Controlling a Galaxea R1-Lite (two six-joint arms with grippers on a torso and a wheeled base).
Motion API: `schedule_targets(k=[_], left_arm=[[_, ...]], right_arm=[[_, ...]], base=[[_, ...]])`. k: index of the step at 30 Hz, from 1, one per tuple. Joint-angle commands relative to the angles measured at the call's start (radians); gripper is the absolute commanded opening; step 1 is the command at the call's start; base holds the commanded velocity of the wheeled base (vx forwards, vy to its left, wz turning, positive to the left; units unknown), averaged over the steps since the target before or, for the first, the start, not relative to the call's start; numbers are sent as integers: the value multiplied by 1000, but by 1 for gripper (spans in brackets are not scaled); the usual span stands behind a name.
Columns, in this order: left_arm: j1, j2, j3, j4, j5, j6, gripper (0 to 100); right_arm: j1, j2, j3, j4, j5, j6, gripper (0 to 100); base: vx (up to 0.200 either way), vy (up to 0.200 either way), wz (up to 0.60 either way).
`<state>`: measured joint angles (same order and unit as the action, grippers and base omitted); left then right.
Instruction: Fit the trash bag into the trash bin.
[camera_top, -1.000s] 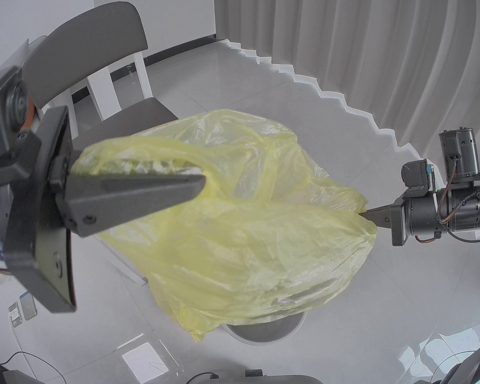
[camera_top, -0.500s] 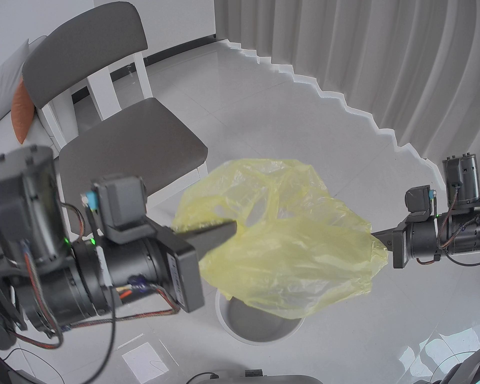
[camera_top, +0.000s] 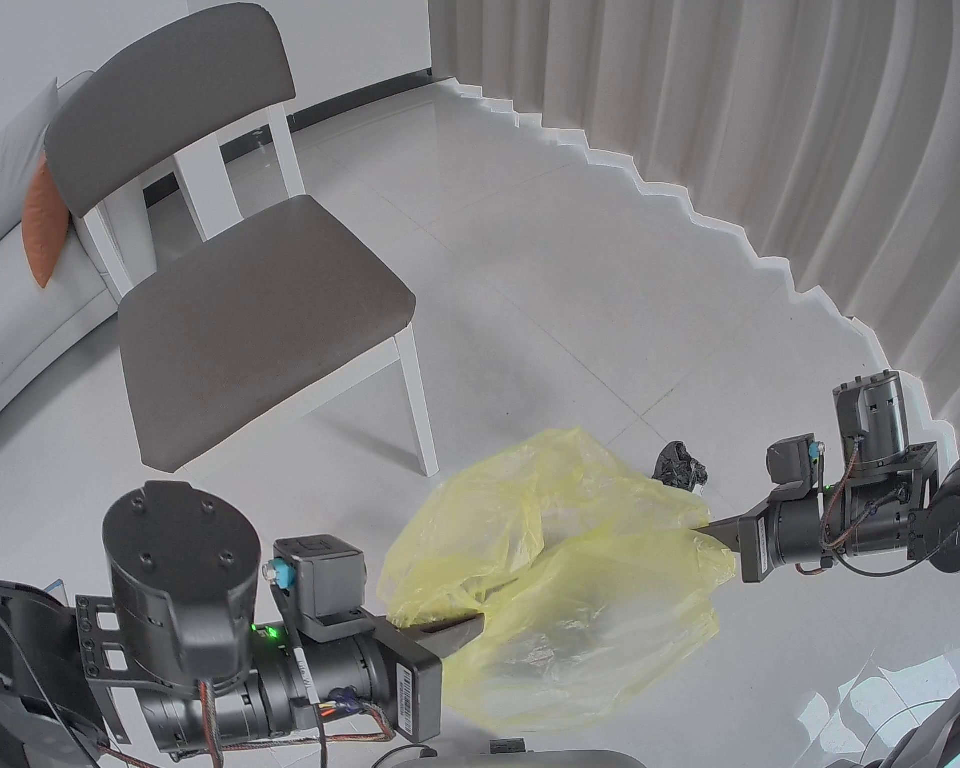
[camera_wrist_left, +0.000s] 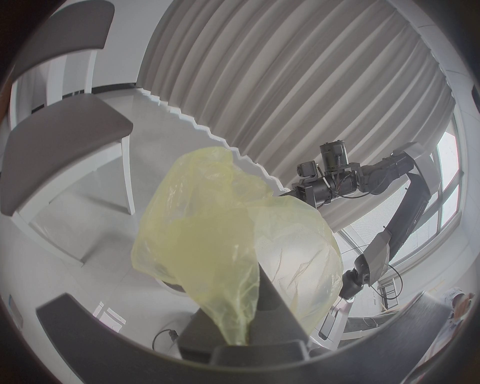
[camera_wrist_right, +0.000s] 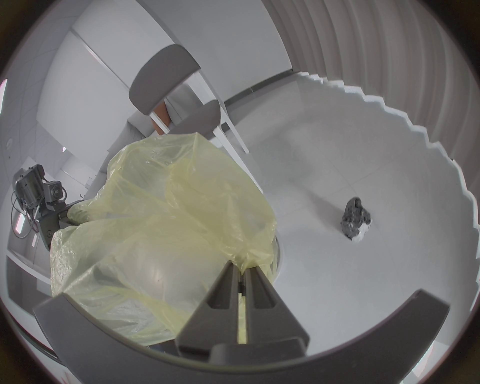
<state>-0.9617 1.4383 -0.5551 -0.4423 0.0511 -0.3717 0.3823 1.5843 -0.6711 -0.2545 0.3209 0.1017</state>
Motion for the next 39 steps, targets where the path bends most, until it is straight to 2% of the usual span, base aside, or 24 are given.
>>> schedule_targets(k=[1,9,12,19,23,25,31,39], left_arm=[[-5,57,6,-12,-2,-27,0],[40,205,11,-214,-11,-35,0],[63,240,17,-243,-13,-32,0],[146,255,0,-254,-50,-27,0],[181,261,-12,-251,-89,-12,0],[181,274,1,-251,-111,-12,0],[167,315,35,-253,-106,-9,0],[184,396,-20,-289,-111,22,0]], right_arm=[[-5,17,24,-8,1,-2,0],[-17,86,13,-85,1,-2,0],[-20,134,13,-135,0,-2,0],[-40,258,-15,-282,-11,1,0],[-53,306,-45,-290,-11,0,0],[-56,335,-48,-292,-11,-2,0],[-56,359,-51,-301,-6,9,0],[-74,436,-108,-333,-5,0,0]], base=[[0,0,0],[0,0,0],[0,0,0],[0,0,0],[0,0,0],[0,0,0],[0,0,0],[0,0,0]])
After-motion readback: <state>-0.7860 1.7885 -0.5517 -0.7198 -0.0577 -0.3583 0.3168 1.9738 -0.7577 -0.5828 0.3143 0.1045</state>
